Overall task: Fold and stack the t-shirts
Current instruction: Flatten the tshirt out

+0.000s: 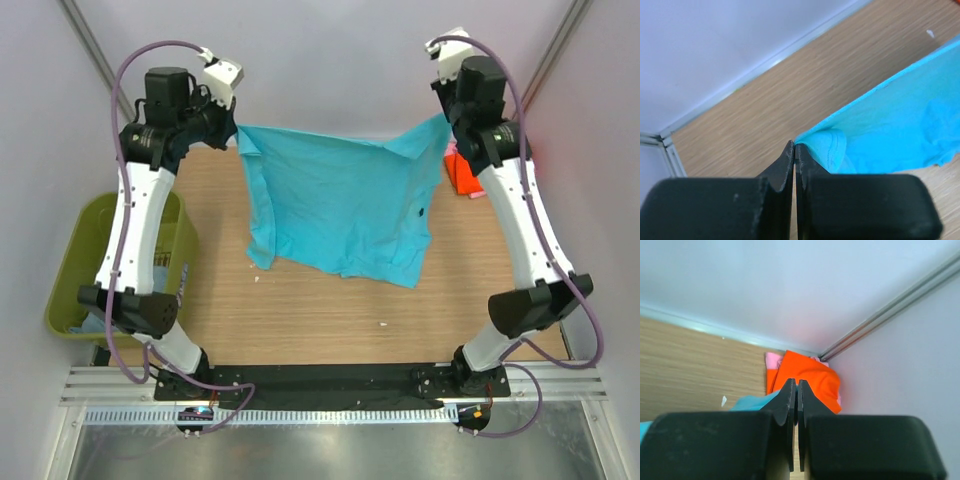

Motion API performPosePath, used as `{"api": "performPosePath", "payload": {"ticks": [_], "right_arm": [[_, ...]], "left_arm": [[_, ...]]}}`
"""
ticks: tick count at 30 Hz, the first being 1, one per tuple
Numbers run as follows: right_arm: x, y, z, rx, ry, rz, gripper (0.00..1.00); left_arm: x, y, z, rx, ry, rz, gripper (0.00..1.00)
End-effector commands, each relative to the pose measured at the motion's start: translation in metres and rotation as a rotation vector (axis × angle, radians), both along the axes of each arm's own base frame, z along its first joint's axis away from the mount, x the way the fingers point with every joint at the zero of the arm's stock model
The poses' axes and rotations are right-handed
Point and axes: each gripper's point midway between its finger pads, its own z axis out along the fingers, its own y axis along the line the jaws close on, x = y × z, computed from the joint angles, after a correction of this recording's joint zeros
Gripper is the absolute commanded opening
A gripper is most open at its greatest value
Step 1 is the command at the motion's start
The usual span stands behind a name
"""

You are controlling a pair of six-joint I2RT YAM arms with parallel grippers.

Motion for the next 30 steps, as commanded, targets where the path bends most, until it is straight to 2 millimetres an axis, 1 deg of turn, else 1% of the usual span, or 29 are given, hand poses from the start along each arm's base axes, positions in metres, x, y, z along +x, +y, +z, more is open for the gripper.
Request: {"api": "performPosePath", "payload": {"ticks": [1,4,5,8,9,11,12,14,15,16,18,19,20,21,23,24,25,26,28,29,30], "right_arm": [[-0.050,-0.013,0.070,0.121,-0.160,-0.043,0.01],[-0.070,-0.018,0.076,0.139,-0.163,-0.046,0.01],[-0.083,-0.021,0.083,0.147,-0.173,-0.045,0.01],[-0.105,-0.021,0.095,0.192,-0.194,-0.027,0.01],[-0.119,-0.023,0.107,0.208,-0.224,-0.020,0.01],[-0.137,-0.022,0.121,0.241,-0.249,0.014,0.01],[-0.153,-0.026,0.132,0.257,-0.280,0.024,0.01],[-0.171,-0.021,0.139,0.274,-0.294,0.085,0.01],[-0.188,-0.022,0.147,0.285,-0.316,0.104,0.01],[-0.196,-0.024,0.147,0.290,-0.314,0.106,0.01],[-0.215,-0.027,0.156,0.321,-0.342,0.117,0.01],[-0.233,-0.032,0.164,0.324,-0.372,0.118,0.01],[-0.243,-0.033,0.170,0.325,-0.392,0.126,0.01],[-0.253,-0.034,0.176,0.325,-0.412,0.130,0.01],[-0.281,-0.039,0.192,0.327,-0.468,0.134,0.01],[-0.298,-0.044,0.205,0.338,-0.517,0.132,0.01],[-0.307,-0.045,0.208,0.339,-0.523,0.133,0.01],[-0.315,-0.045,0.212,0.337,-0.536,0.141,0.01],[-0.338,-0.046,0.224,0.336,-0.581,0.165,0.01],[-0.347,-0.046,0.227,0.328,-0.598,0.172,0.01],[-0.351,-0.048,0.228,0.322,-0.608,0.169,0.01]], "left_arm": [[-0.028,0.000,0.059,-0.036,-0.166,-0.020,0.00],[-0.048,-0.003,0.078,-0.046,-0.218,-0.043,0.00],[-0.063,-0.001,0.090,-0.050,-0.249,-0.050,0.00],[-0.087,-0.005,0.100,-0.052,-0.274,-0.083,0.00],[-0.103,-0.003,0.108,-0.058,-0.298,-0.087,0.00],[-0.122,-0.002,0.114,-0.063,-0.307,-0.101,0.00],[-0.140,0.000,0.125,-0.066,-0.339,-0.113,0.00],[-0.161,-0.001,0.127,-0.054,-0.350,-0.156,0.00],[-0.177,0.003,0.134,-0.052,-0.380,-0.164,0.00],[-0.186,0.005,0.135,-0.038,-0.386,-0.175,0.00],[-0.201,0.011,0.142,-0.029,-0.411,-0.167,0.00],[-0.213,0.014,0.152,-0.028,-0.443,-0.164,0.00],[-0.222,0.016,0.150,-0.018,-0.433,-0.173,0.00],[-0.229,0.018,0.151,-0.004,-0.442,-0.181,0.00],[-0.246,0.023,0.159,-0.004,-0.472,-0.178,0.00],[-0.252,0.024,0.163,-0.026,-0.479,-0.170,0.00],[-0.260,0.025,0.171,-0.045,-0.501,-0.167,0.00],[-0.271,0.026,0.183,-0.068,-0.536,-0.165,0.00],[-0.280,0.028,0.190,-0.081,-0.556,-0.162,0.00],[-0.282,0.030,0.192,-0.078,-0.561,-0.155,0.00],[-0.283,0.032,0.194,-0.072,-0.570,-0.145,0.00]]}}
